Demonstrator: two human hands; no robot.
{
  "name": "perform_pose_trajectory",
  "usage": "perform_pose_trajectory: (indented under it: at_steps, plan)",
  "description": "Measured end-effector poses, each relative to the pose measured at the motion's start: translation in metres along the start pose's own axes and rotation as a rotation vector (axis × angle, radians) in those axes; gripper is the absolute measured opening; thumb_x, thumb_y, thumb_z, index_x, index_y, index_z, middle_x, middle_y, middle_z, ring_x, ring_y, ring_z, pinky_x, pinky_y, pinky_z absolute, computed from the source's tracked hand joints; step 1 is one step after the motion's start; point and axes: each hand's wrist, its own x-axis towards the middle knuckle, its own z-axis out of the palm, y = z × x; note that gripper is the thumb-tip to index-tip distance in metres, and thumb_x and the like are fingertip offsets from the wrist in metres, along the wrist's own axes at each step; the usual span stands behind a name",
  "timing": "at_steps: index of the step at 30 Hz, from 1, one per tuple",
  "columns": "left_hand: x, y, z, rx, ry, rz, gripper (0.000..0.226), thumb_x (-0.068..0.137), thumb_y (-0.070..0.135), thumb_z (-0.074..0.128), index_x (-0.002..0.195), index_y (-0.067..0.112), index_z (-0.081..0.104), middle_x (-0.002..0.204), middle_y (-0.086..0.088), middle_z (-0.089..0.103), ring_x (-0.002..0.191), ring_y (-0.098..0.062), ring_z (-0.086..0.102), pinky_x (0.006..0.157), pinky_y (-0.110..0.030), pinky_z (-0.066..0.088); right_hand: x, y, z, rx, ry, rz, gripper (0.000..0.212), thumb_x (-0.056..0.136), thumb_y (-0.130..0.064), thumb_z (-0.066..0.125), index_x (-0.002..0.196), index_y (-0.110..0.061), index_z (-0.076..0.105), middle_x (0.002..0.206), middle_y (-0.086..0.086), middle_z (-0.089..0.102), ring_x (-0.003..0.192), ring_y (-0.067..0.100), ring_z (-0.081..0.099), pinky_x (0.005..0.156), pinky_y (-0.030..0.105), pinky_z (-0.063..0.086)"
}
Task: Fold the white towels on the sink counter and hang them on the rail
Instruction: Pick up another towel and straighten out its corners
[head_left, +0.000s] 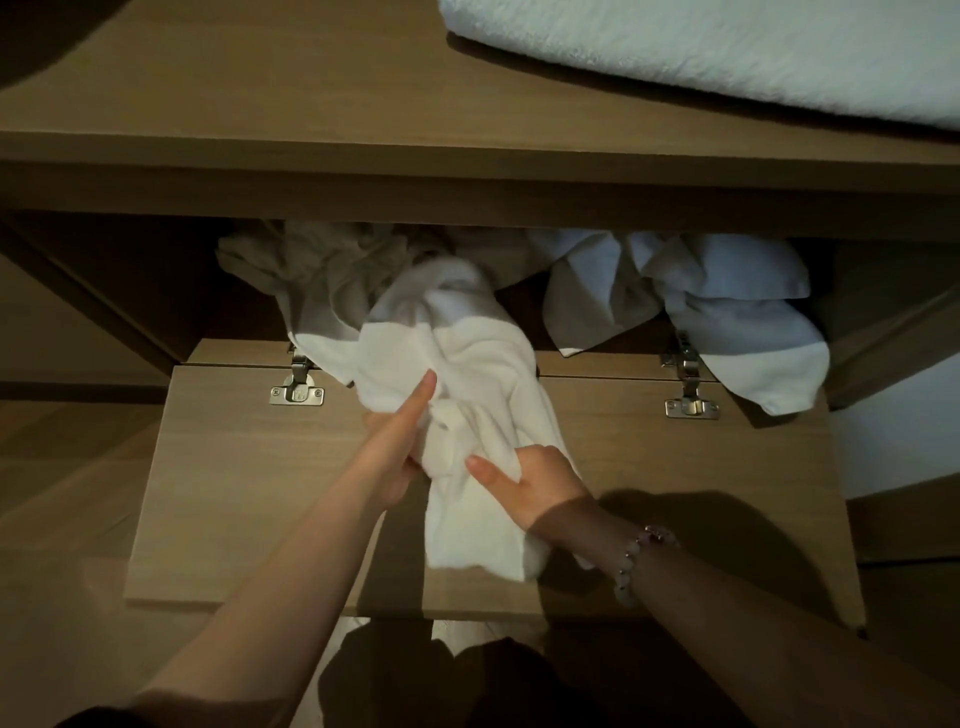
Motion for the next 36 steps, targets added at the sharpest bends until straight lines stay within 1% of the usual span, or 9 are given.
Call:
perform_pose_trajectory:
  at_steps: [4,7,12,14,16,20,24,30,36]
  plan:
    - [0.0,-0.016,0.003,0.177,0.087,0.062,0.11,0.044,0.041,0.08,0.139,0.017,0.03,0.124,-0.006,0.06,0.11,-0.025,0.06,0.09,-0.042,0.052,-0.006,0.006,-0.014,0.192,0.017,-0.058,0.037,0.072,-0.061,0.066,0.086,-0.027,0.059,0.086,-0.012,0.062,0.083,0.005,0.058,0.073,0.021,0.05]
    - [-0.005,-0.012,0.003,0.304,-0.027,0.148,0.099,0.053,0.037,0.078,0.14,0.024,0.033,0.125,-0.001,0.06,0.108,-0.022,0.061,0.077,-0.038,0.057,-0.007,0.008,-0.021,0.184,0.216,-0.1,0.04,0.063,-0.055,0.077,0.079,-0.028,0.051,0.078,-0.014,0.057,0.073,0.001,0.054,0.06,0.015,0.041]
    - [-0.025,-0.007,0.009,0.233,-0.017,-0.058,0.018,0.082,0.0,0.051,0.096,0.002,0.062,0.074,-0.003,0.063,0.066,-0.017,0.06,0.05,-0.021,0.045,0.003,0.006,-0.025,0.242,0.46,-0.002,0.06,0.059,-0.062,0.076,0.103,-0.028,0.051,0.098,-0.009,0.06,0.091,0.013,0.057,0.07,0.022,0.044]
    - [-0.032,-0.004,0.014,0.19,-0.075,-0.079,0.013,0.089,0.009,0.05,0.085,0.009,0.063,0.078,-0.004,0.065,0.069,-0.017,0.062,0.053,-0.021,0.047,0.008,0.009,-0.025,0.284,0.465,0.065,0.077,0.057,-0.064,0.076,0.118,-0.026,0.049,0.115,-0.003,0.059,0.105,0.018,0.056,0.081,0.025,0.044]
    - [-0.036,0.001,0.016,0.204,-0.178,-0.04,0.022,0.09,0.037,0.054,0.098,0.02,0.064,0.088,0.0,0.071,0.08,-0.017,0.068,0.058,-0.024,0.052,0.009,0.006,-0.024,0.388,0.456,0.146,0.09,0.055,-0.063,0.078,0.128,-0.023,0.044,0.126,-0.001,0.054,0.113,0.02,0.053,0.089,0.027,0.044]
    - [-0.036,0.01,0.023,0.372,-0.338,0.07,0.064,0.058,0.056,0.072,0.115,0.033,0.054,0.104,0.01,0.071,0.1,-0.012,0.067,0.082,-0.029,0.053,0.017,0.005,-0.036,0.584,0.436,0.315,0.1,0.057,-0.059,0.079,0.137,-0.017,0.037,0.129,0.003,0.051,0.118,0.026,0.051,0.086,0.026,0.042]
    - [-0.032,0.012,0.036,0.469,-0.272,0.2,0.046,0.071,0.035,0.079,0.112,0.032,0.058,0.11,0.007,0.069,0.1,-0.009,0.066,0.088,-0.029,0.054,0.025,0.007,-0.042,0.513,0.308,0.273,0.053,0.079,-0.062,0.058,0.075,-0.009,0.062,0.071,0.003,0.059,0.08,0.023,0.057,0.059,0.024,0.04]
    - [-0.063,0.026,0.047,0.335,0.094,0.166,0.029,0.093,0.044,0.048,0.104,0.024,0.065,0.095,0.006,0.072,0.091,-0.011,0.068,0.079,-0.022,0.054,-0.001,-0.02,-0.043,0.72,0.289,0.347,0.052,0.079,-0.062,0.055,0.087,-0.013,0.069,0.088,0.006,0.07,0.087,0.021,0.065,0.078,0.032,0.052]
    - [-0.168,0.087,0.07,0.198,0.227,0.031,0.026,0.096,0.033,0.048,0.096,0.016,0.068,0.091,-0.006,0.073,0.088,-0.018,0.069,0.077,-0.027,0.054,-0.09,-0.098,-0.102,0.705,0.348,0.344,0.041,0.087,-0.043,0.059,0.062,-0.011,0.06,0.055,-0.004,0.058,0.055,0.004,0.053,0.042,0.005,0.035]
